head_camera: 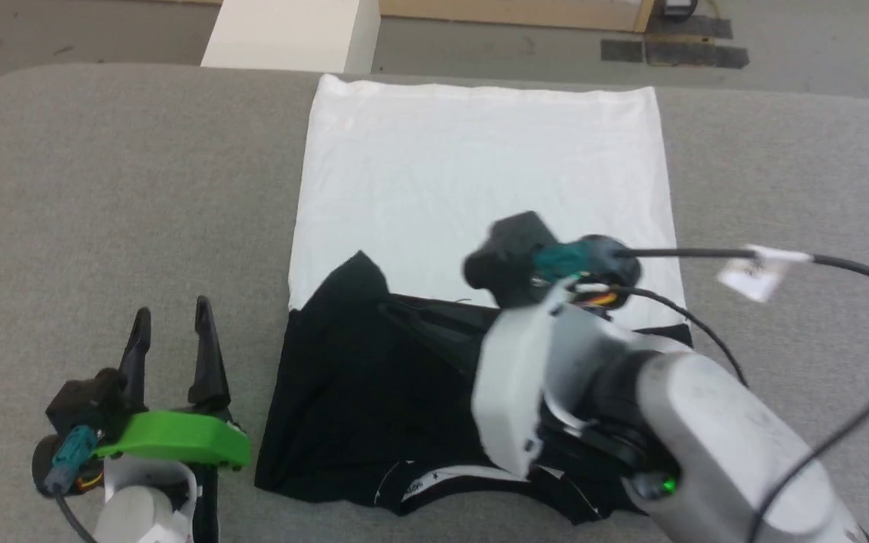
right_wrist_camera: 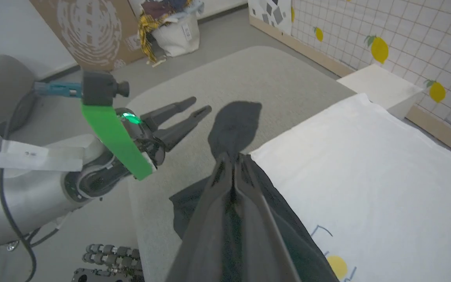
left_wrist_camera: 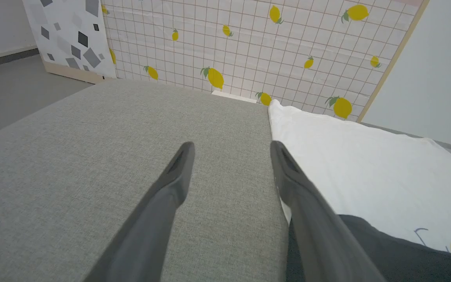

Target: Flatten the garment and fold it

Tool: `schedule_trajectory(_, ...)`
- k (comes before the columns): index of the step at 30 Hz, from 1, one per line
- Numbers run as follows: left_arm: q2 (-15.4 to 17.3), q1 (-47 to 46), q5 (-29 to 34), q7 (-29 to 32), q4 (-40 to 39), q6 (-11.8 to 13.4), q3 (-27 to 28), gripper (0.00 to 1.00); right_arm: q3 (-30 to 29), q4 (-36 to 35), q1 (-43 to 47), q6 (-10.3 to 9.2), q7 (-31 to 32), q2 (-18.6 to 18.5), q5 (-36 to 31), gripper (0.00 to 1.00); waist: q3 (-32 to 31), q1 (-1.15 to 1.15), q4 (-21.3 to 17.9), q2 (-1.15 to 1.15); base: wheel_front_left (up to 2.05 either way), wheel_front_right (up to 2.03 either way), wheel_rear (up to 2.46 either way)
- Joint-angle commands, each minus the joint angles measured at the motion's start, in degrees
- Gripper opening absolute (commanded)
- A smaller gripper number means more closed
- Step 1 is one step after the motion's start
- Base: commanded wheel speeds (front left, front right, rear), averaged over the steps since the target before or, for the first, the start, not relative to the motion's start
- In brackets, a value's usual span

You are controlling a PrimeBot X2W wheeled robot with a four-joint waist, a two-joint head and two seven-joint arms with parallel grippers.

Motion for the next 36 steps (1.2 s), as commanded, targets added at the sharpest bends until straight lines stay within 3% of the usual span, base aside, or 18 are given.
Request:
schedule_trajectory(1, -0.3, -1.6, -0.2, -0.3, 0.2, -0.3, -0.4, 1.00, 1.5, 3.2, -1.9, -0.08, -1.0, 0.4, 0.2, 0.00, 2.2, 0.00, 2.1, 0.61, 0.00, 0.00, 0.00)
schedule_trajectory(8, -1.2, -4.9, -0.9, -0.6, 2.1, -0.9, -2.4, 1.00, 7.3, 20.7, -7.0, -0.08, -3.5, 1.7, 0.5, 0.00, 6.7, 0.00, 5.6, 0.61, 0.00, 0.00, 0.00)
schedule_trajectory(15, -1.8, -6.5, -1.4, -0.7, 2.9, -1.1, -3.1, 1.00, 10.4, 32.5, -9.7, -0.08, -6.2, 2.2, 1.7, 0.00, 8.7, 0.00, 7.1, 0.61, 0.00, 0.00, 0.00)
schedule_trajectory(18, -1.9, -6.4, -1.3, -0.7, 2.9, -1.1, -3.0, 1.00, 11.0, 35.5, -10.8, -0.08, -8.9, 2.3, 1.6, 1.00, 8.6, 0.00, 7.1, 0.61, 0.00, 0.00, 0.00)
schedule_trajectory(25, -1.9, -5.6, 0.0, -0.7, 3.4, -1.4, -2.6, 1.00, 8.3, 35.4, -10.6, -0.08, -19.7, 2.2, 1.8, 1.00, 5.5, 0.00, 5.0, 0.61, 0.00, 0.00, 0.00)
schedule_trajectory(30, -0.1, -4.7, 1.5, -0.7, 3.6, -1.7, -2.3, 1.00, 0.2, 30.9, -7.1, -0.08, -29.2, 2.0, -1.0, 1.00, 2.7, 0.00, 1.3, 0.61, 0.00, 0.00, 0.00)
schedule_trajectory(36, 3.9, -6.9, 2.3, 1.4, 3.0, -2.6, -2.9, 1.00, -12.7, 21.9, 1.2, -0.08, -34.5, 2.9, -8.5, 1.00, 1.6, 0.00, -3.8, 0.61, 0.00, 0.00, 0.00)
